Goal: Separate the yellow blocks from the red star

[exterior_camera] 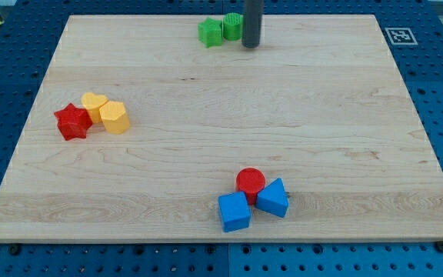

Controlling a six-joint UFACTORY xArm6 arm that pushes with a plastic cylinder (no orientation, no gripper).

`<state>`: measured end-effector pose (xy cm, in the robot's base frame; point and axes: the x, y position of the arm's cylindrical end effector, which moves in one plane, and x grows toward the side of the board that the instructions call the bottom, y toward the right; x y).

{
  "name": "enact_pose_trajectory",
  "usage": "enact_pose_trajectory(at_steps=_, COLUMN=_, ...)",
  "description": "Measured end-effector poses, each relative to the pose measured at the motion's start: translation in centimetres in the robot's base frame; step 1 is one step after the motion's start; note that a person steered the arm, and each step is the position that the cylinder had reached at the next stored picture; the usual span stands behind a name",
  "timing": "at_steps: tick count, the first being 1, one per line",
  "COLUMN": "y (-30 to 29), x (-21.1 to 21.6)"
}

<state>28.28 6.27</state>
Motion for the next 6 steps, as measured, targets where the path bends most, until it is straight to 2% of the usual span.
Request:
enact_pose_trajectory(at_steps=1, y=-0.6, x=3.2)
enact_pose_trajectory(at_steps=2, y=-7.3, x=3.3)
enact_pose_trajectory(at_steps=4, y=-26.1, x=3.3)
enact_pose_trajectory(at_steps=5, y=-32.5, x=6.0)
enact_pose_trajectory(at_steps=6, y=-32.6, x=12.2)
